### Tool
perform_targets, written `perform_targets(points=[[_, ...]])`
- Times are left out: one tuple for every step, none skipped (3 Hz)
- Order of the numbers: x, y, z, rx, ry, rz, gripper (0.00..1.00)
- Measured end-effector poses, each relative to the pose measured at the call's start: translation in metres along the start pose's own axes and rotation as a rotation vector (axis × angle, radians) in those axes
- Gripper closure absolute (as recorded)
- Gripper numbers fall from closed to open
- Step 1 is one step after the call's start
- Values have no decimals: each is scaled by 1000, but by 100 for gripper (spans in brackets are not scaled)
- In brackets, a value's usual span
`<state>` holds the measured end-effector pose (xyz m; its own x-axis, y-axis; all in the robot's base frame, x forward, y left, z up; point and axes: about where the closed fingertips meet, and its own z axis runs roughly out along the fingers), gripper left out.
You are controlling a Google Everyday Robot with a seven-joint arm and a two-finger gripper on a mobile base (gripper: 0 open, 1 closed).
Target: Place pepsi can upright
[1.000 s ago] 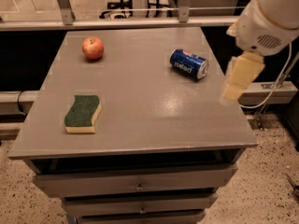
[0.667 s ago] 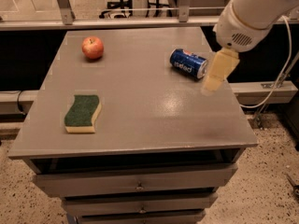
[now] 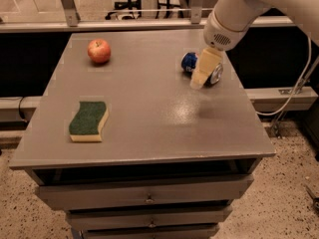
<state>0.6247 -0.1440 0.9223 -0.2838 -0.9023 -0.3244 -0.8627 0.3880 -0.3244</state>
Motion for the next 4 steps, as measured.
perform_targets(points=[[-13,-19,35,-21,19,39,0],[-19,-39,73,-50,81,95,0],[-19,-44,94,-70,136,130,0],[-16,-46,111,-82,199,172,23]])
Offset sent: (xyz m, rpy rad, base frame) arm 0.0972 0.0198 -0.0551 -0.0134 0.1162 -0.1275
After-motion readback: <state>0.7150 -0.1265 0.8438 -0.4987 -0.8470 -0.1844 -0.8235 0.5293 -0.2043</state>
